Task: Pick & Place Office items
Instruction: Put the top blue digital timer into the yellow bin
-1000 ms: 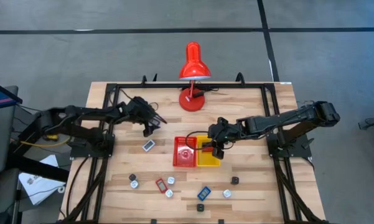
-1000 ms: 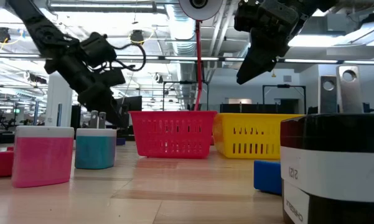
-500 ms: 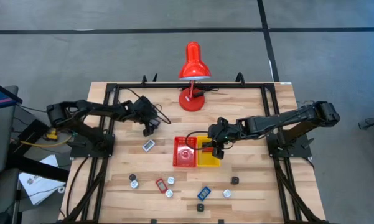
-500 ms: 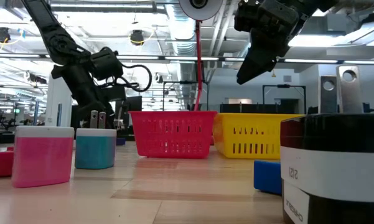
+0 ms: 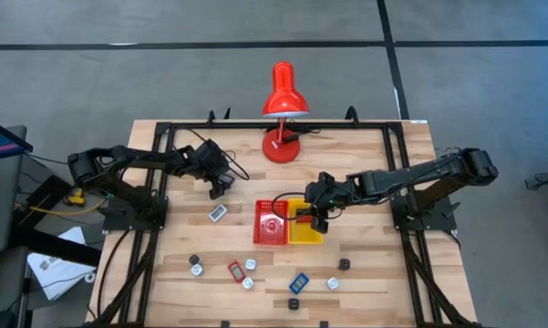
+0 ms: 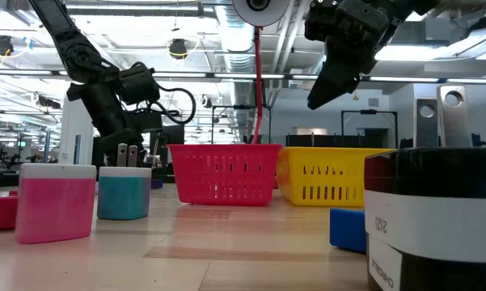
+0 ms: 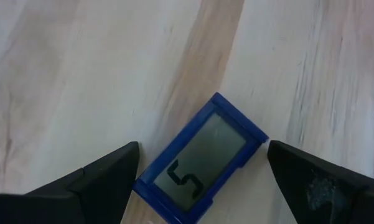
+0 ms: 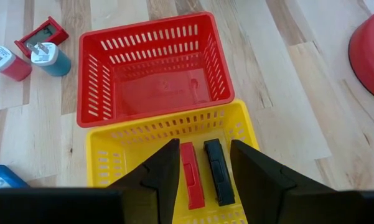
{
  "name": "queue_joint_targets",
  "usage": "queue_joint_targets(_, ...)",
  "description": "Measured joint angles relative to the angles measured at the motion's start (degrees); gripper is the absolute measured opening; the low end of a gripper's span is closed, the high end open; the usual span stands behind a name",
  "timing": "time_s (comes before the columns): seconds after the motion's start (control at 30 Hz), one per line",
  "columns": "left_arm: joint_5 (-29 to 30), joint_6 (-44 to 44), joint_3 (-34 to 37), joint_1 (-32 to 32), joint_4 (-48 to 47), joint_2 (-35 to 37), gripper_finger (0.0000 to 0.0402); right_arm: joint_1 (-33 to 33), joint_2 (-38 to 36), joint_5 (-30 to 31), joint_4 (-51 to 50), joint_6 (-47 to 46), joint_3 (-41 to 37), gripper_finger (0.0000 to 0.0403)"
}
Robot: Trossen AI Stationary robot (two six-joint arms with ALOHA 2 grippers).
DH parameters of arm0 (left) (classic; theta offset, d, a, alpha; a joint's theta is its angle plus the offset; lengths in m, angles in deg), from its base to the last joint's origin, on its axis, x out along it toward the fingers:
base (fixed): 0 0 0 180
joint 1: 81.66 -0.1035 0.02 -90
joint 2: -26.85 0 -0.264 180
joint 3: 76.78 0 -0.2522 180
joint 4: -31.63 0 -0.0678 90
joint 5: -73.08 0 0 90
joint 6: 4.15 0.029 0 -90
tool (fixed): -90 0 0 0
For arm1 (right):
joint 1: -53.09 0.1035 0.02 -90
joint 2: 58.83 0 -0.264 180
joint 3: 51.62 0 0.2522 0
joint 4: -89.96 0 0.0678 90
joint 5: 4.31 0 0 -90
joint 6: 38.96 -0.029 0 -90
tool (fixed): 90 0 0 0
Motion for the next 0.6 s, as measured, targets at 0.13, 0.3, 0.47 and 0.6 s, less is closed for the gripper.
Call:
queue_joint_targets(0.13, 1.05, -0.42, 0.05, 1.57, -0.24, 0.0, 0.0348, 0.0, 0.0, 0.0, 0.0, 0.0, 0.0, 0.0136)
queue_joint_targets(0.3, 2.84, -1.0, 0.1, 3.3, -0.86, 0.0, 0.0311, 0.0, 0.0, 0.0, 0.0, 0.0, 0.0, 0.0136)
queue_joint_targets(0.47, 2.53, -1.22, 0.15, 3.36, -1.03, -0.02, 0.0261, 0.0, 0.0, 0.0, 0.0, 0.02, 0.0, 0.0136)
queue_joint_targets(0.6, 2.45, -1.2, 0.17, 3.38, -1.16, -0.02, 0.0224, 0.0, 0.0, 0.0, 0.0, 0.01, 0.0, 0.0136)
